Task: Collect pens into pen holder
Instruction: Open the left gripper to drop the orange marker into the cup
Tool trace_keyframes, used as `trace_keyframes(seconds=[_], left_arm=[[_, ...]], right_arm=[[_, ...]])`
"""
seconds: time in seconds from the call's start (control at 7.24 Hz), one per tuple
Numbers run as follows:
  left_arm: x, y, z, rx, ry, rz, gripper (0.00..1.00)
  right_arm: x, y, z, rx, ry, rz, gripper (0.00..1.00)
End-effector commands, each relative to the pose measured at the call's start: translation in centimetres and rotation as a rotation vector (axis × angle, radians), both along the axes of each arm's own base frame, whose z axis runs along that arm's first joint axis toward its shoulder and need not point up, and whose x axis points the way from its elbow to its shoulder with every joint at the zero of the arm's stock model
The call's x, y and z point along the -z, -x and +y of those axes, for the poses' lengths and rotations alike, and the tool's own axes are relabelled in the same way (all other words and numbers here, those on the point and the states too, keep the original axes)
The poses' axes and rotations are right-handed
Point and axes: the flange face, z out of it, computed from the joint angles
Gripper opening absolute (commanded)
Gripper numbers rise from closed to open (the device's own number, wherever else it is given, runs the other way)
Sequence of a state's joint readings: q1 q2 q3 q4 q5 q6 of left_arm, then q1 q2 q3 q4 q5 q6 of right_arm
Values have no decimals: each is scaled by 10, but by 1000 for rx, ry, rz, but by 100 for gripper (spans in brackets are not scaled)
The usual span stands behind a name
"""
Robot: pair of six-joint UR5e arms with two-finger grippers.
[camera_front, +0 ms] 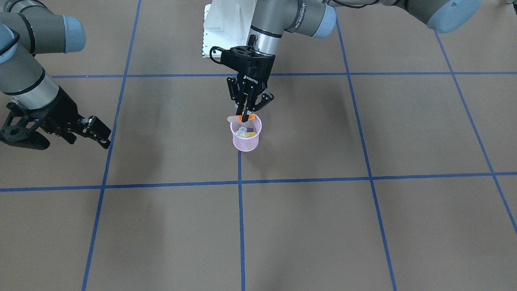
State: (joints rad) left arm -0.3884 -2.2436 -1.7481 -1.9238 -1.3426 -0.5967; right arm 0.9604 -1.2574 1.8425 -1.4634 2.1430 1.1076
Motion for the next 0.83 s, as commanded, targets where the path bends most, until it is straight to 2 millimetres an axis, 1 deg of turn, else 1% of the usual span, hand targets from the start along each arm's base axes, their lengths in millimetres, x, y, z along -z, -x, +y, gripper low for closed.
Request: trace_keyframes(seconds=[0.0, 0.14, 0.28, 0.41, 0.55, 0.69], left_arm=[[-3, -2, -1, 0, -2, 4, 65], [0, 4, -3, 23, -8, 12, 70], [15, 33, 1, 34, -25, 52, 71], [-14, 65, 12, 33, -25, 35, 71], [-41, 107, 16, 44, -16, 24, 70], [-76, 149, 7, 14, 35, 0, 70]], right_arm=[[0, 0, 0, 0, 1, 0, 100], [-1, 0, 0, 1, 1, 1, 100], [-2, -1, -1, -1, 1, 3, 100], [-2, -3, -1, -3, -2, 5, 100], [-5, -16, -8, -20, -15, 16, 100], [-17, -39, -22, -14, -42, 36, 100]])
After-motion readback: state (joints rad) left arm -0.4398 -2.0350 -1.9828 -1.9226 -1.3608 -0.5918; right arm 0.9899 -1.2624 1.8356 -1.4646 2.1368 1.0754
